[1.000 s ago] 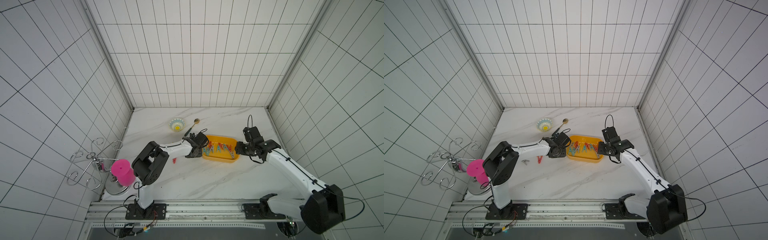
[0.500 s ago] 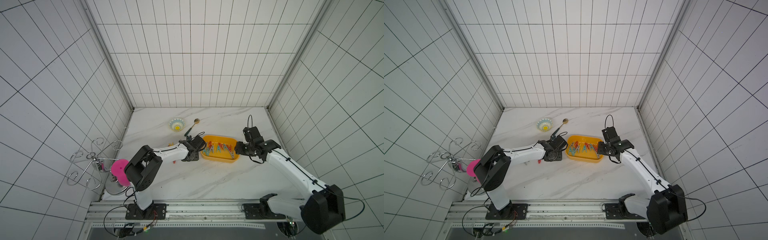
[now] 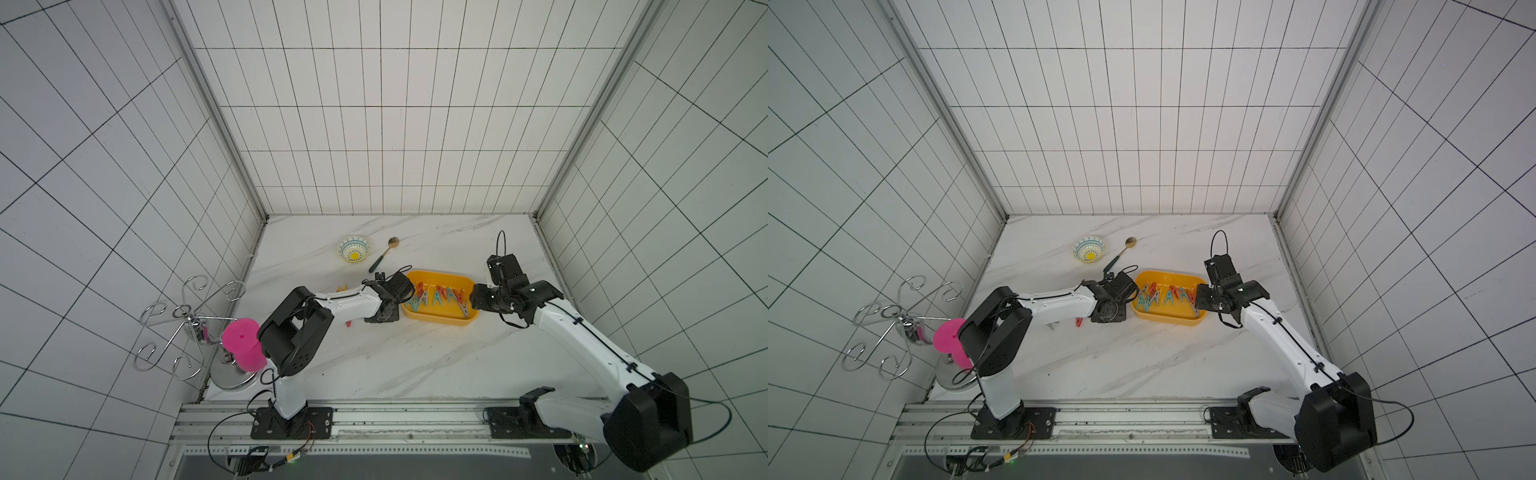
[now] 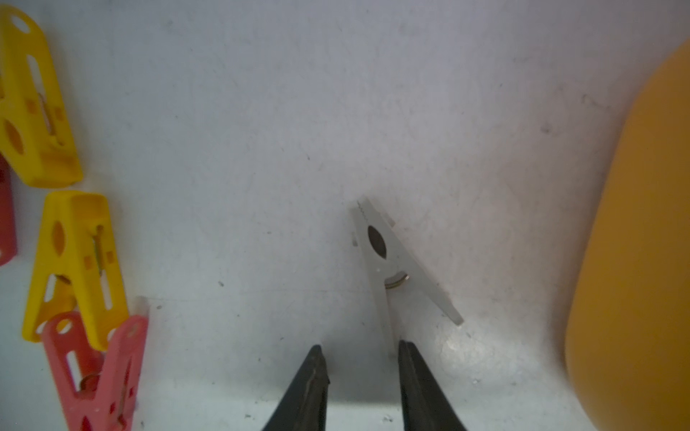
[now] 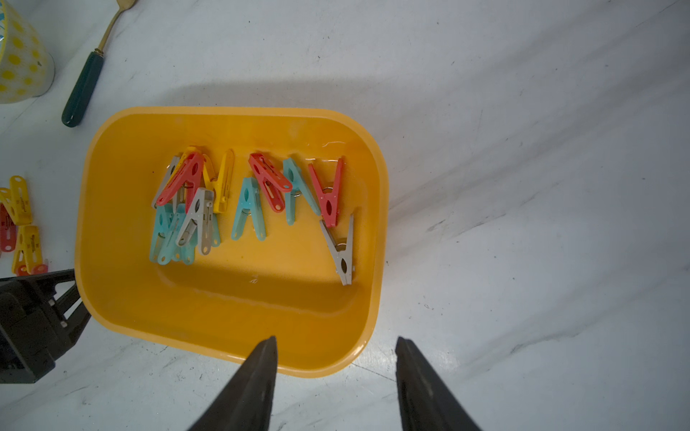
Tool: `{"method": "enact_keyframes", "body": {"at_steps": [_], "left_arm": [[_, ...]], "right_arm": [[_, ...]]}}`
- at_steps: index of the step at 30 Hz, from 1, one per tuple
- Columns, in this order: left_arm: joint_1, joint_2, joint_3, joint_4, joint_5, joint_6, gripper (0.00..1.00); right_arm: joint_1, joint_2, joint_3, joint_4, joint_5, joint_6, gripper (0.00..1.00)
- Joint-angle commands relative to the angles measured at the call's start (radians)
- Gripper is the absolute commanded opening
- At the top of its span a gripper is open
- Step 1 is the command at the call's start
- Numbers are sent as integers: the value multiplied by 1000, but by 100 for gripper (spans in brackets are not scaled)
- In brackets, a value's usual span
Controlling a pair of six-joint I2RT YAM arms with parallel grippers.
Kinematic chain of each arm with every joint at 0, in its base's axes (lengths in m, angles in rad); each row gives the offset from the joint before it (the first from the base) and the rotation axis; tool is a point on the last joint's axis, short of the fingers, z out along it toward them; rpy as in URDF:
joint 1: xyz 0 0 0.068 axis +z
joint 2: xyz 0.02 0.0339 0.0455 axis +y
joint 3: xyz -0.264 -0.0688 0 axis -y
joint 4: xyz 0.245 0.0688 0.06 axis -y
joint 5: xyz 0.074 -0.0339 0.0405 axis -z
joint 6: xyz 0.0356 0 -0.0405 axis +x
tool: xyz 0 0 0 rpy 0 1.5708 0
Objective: Put the clothespins into the storage box
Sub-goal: Pick up the clothespin from the center of the board.
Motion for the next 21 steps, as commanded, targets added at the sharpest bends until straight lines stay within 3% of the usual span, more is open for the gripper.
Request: {"method": "enact_keyframes", "body": {"at_steps": [1,14,21], "left_arm": [[6,20,30,18,-13,8,30],[27,30,58,6,-23,47,7],[25,-49,63,-15,-39,58,3]], "right_arm": [[10,-5,17,-40,14,-12,55],[10,3,23,-43,19,-23,55],[9,-2,20,-43,25,-20,55]]}}
